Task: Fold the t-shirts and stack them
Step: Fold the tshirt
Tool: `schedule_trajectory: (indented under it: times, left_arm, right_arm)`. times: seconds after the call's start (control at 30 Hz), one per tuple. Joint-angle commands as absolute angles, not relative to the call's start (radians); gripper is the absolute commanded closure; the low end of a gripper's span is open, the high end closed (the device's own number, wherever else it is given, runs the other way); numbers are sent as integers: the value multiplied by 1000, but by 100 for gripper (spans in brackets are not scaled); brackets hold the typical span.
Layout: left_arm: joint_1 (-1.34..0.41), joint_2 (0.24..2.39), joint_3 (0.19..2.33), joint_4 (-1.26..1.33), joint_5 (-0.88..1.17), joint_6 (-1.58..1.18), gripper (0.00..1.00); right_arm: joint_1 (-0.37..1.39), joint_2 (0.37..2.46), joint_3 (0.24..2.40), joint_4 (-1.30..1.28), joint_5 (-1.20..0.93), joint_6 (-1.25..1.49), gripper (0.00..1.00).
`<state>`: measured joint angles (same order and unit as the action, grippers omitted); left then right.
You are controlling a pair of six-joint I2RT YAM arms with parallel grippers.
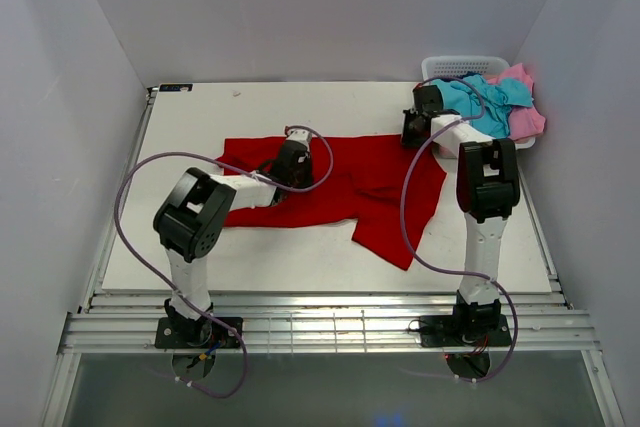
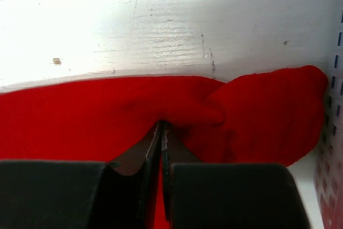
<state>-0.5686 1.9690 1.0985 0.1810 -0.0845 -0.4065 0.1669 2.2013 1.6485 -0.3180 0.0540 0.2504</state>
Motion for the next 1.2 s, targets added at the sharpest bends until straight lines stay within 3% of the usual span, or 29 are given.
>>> schedule_trajectory:
  times: [0.0, 0.1, 0.23, 0.47, 0.53, 0.6, 0.67, 0.77, 1.17]
  left_arm:
    - [-558, 1821, 999, 123, -186, -414, 97]
    - [-552, 1671, 943, 147, -235, -422, 97]
    - [-500, 1569, 1023, 101, -279, -388, 95]
    - [-237, 1621, 1097, 84, -175, -403, 96]
    - [-195, 1676, 1103, 78, -117, -413, 95]
    - [-161, 1709, 1115, 68, -98, -405, 90]
    - [-156, 1747, 1129, 40, -133, -393, 70]
    - [-156, 1759, 1134, 5, -173, -370, 55]
    - [-158, 1758, 1132, -23, -233, -354, 55]
  right_arm:
    - [132, 2240, 1654, -407, 100, 209, 92]
    - [132, 2214, 1645, -374, 51, 189, 92]
    - [133, 2111, 1574, -241, -54, 138, 83]
    - [147, 1912, 1503, -144, -173, 115, 75]
    - [166, 1888, 1476, -141, -213, 117, 64]
    - [186, 1856, 1448, -132, -236, 115, 57]
    - [225, 1829, 1399, -104, -239, 114, 49]
    - [285, 1821, 1364, -81, -233, 114, 48]
    - [422, 1893, 1353, -98, -201, 101, 48]
